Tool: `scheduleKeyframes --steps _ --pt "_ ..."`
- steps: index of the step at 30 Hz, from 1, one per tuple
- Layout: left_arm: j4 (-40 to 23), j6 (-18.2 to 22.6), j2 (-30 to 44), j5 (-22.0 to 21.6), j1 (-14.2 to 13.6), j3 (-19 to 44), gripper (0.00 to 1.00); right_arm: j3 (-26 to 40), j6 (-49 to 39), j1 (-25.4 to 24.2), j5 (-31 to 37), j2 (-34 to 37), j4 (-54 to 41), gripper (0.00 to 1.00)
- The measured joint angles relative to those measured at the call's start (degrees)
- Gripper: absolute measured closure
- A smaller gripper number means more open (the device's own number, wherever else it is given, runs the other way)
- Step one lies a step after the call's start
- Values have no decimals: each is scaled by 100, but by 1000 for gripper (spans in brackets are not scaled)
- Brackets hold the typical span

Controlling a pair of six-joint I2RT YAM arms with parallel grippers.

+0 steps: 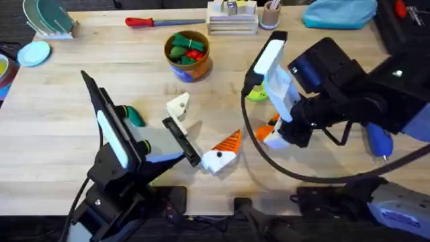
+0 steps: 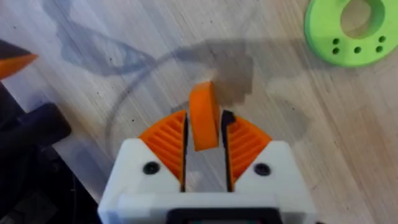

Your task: Pick up the gripper from the table and insert it into the empty holder that is missing its gripper. Then pick up a screw, insert it into the mounting hole, and use the screwdriver to tighten it. Finally, clean up the table by picking up the vegetable and placing it into the bucket.

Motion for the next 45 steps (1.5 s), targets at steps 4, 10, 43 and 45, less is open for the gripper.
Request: scheduleKeyframes --steps 4,10,43,45 --pt "0 0 0 2 0 0 8 0 -7 0 -2 0 -16 770" --pt "0 0 0 2 0 0 8 9 -48 2 22 0 0 988" --pt "0 -2 0 0 0 0 8 -295 4933 -2527 -3705 103 3416 993" --pt "0 -2 0 0 0 0 8 -295 5171 -2433 -4117 351 3468 993"
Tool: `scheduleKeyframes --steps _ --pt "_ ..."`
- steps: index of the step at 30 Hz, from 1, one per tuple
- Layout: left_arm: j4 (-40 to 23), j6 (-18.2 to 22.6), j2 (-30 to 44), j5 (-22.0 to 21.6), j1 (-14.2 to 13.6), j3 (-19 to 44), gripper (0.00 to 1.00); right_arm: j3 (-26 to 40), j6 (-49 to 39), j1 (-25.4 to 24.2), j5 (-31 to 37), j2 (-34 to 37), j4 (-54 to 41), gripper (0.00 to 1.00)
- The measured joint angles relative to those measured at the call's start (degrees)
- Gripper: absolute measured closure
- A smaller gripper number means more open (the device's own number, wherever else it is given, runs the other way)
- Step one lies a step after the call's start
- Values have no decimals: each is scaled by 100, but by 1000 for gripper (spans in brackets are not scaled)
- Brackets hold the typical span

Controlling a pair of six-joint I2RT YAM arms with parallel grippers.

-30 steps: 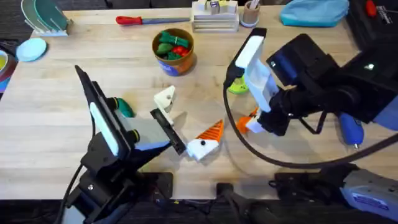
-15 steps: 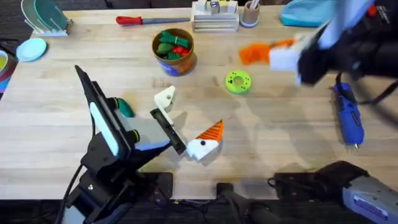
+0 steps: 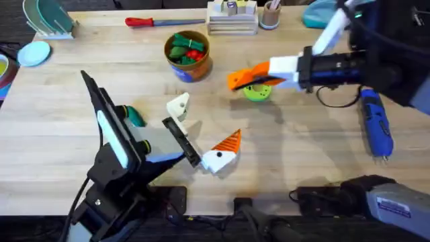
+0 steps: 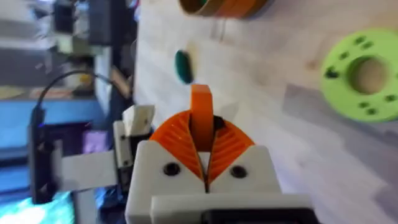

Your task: Pick up the gripper from the table and insert it into the empty holder that is missing its gripper. Then pick up a screw, insert it into the mounting hole, and use the screwdriver to tighten it. Finally, clean up the table by picking up the vegetable and placing it into the bucket.

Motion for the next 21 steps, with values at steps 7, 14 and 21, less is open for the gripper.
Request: scheduleKeyframes --steps 7,14,21 --pt "4 -2 0 0 0 0 8 -2 531 413 -1503 947 934 993" --pt "4 -17 0 0 0 0 8 -2 1341 848 -2146 1535 2144 993" --pt "4 -17 0 0 0 0 8 -2 1733 1269 -2329 1600 2527 993"
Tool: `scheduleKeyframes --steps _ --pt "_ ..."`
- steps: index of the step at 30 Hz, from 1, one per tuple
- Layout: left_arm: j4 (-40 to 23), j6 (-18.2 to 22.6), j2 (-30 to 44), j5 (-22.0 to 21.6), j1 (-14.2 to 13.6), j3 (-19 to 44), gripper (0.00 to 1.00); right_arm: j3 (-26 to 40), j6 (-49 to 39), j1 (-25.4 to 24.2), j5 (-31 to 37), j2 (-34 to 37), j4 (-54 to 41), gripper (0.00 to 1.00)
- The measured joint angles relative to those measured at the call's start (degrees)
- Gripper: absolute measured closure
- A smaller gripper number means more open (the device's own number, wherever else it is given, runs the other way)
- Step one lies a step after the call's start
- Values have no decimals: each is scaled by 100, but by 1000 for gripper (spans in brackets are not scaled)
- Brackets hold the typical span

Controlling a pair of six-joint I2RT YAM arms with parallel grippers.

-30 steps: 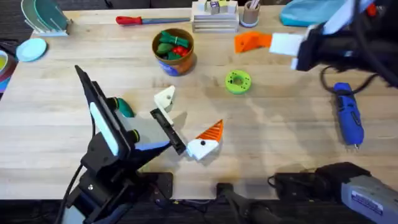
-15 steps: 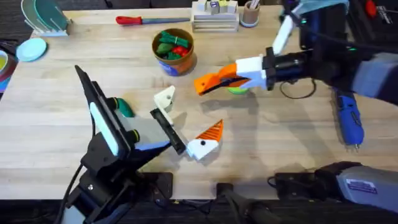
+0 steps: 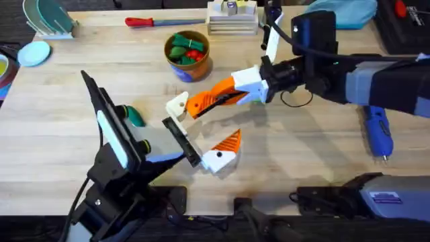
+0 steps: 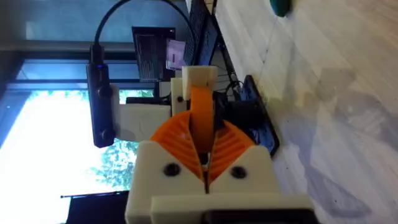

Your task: Pick up the gripper from the table and insert it into the empty holder that is missing its gripper. Then pick up a screw, insert it into the mounting hole, and use the screwdriver to tighten it. Finally, clean up the table by picking up the vegetable and placing it into the bucket.

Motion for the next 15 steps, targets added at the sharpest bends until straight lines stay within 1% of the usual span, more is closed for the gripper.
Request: scheduleKeyframes --steps 9,15 --pt "0 0 0 7 0 0 9 0 87 12 38 0 2 993" --pt "7 -22 0 172 2 0 8 0 107 14 194 0 0 993"
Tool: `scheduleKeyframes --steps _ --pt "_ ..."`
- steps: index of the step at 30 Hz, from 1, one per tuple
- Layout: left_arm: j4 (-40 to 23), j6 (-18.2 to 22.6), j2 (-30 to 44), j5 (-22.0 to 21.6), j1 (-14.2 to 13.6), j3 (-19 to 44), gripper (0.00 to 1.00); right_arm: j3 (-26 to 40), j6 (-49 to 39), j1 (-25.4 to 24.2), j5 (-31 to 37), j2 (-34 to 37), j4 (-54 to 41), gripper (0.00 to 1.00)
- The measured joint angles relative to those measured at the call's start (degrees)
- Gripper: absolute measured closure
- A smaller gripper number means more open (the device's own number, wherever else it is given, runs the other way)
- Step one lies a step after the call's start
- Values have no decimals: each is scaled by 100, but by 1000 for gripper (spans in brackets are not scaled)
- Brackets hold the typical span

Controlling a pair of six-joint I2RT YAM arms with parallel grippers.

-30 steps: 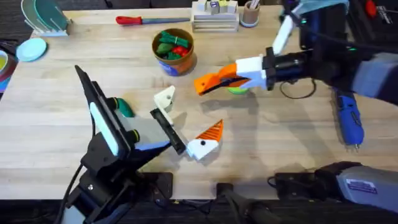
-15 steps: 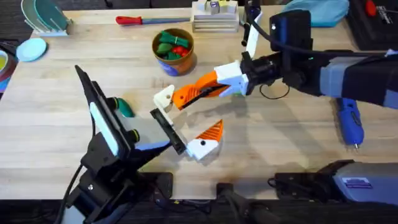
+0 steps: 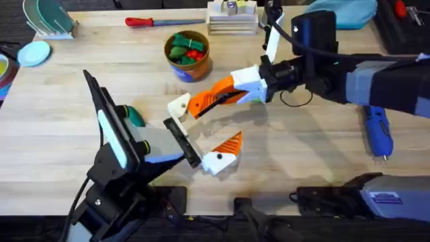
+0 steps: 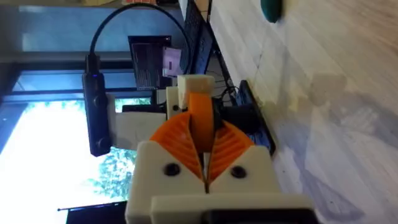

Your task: Pick up the gripper from the table and insert it into the empty holder that is missing its gripper. Then pick up a screw, insert it into the mounting hole, and use the screwdriver to tighten it. Finally, clean up the table by picking up the vegetable and placing it into the bucket.

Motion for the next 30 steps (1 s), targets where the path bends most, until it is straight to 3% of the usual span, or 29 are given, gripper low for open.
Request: scheduleKeyframes --steps 7,17,30 --pt "0 -83 0 51 22 0 8 0 99 223 259 66 261 993" --pt "-7 -231 0 74 76 0 8 0 714 565 263 668 1506 993" --pt "-11 -280 2 36 87 0 7 0 907 586 268 723 1577 968"
